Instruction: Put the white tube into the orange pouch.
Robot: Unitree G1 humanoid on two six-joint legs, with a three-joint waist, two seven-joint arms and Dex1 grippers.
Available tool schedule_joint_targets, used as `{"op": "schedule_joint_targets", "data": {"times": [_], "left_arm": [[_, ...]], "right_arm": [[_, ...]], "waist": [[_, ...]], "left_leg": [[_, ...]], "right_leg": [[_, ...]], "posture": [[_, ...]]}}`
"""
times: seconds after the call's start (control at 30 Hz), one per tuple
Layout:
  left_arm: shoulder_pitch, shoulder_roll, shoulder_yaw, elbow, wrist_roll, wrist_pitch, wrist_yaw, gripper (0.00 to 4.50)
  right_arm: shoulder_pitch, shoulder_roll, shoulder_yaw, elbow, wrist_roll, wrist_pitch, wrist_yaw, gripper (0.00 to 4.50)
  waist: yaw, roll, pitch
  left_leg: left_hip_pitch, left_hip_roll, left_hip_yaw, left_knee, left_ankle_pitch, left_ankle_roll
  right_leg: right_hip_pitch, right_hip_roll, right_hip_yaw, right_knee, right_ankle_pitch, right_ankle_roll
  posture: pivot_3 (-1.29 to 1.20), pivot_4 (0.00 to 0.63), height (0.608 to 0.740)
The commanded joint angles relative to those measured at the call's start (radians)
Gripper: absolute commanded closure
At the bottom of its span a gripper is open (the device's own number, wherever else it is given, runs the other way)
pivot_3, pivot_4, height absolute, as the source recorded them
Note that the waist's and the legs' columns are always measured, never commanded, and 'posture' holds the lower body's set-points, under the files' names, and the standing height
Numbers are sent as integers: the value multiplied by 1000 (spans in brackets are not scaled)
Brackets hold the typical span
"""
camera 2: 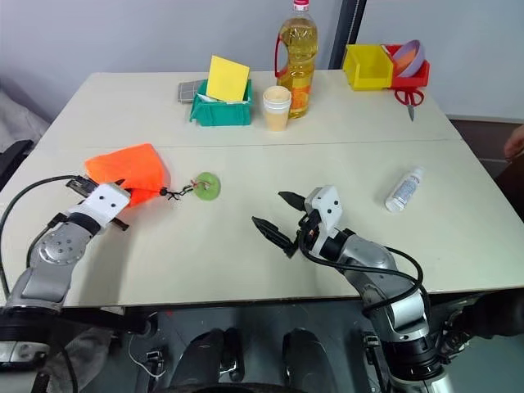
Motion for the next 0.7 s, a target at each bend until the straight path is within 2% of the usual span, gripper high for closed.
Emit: {"op": "schedule_joint_targets", "data": {"times": [0.03, 0.23, 0.47, 0.7], "left_arm": [[-13, -39, -9, -126, -96, 27, -66, 4471], [-24, -122, -80, -247, -171, 159, -146, 4471], [-88, -255, -212, -403, -211, 321, -173, 4471], [-137, -307, -263, -502, -245, 432, -191, 4471]], "right_arm": [[-19, 8, -10, -3, -13, -29, -9, 0], [-15, -30, -78, 19, -28, -38, -22, 0], [3, -100, -217, 73, -50, -72, -40, 0], [28, -126, -268, 103, -77, -95, -54, 0]], "waist": [[1, 0, 0], [3, 0, 0], [25, 0, 0], [17, 0, 0]], "left_leg": [[0, 0, 0, 1, 0, 0], [0, 0, -1, 5, -1, 1], [0, -1, -1, 7, -1, 2], [1, 1, -2, 6, -1, 2]], "right_leg": [[0, 0, 0, 0, 0, 0], [2, 0, 0, 2, 1, 1], [4, 0, 0, 2, 1, 2], [4, 3, 0, 2, 1, 2]], "posture": [[0, 150, 740], [0, 150, 740], [0, 150, 740], [0, 150, 740]]}}
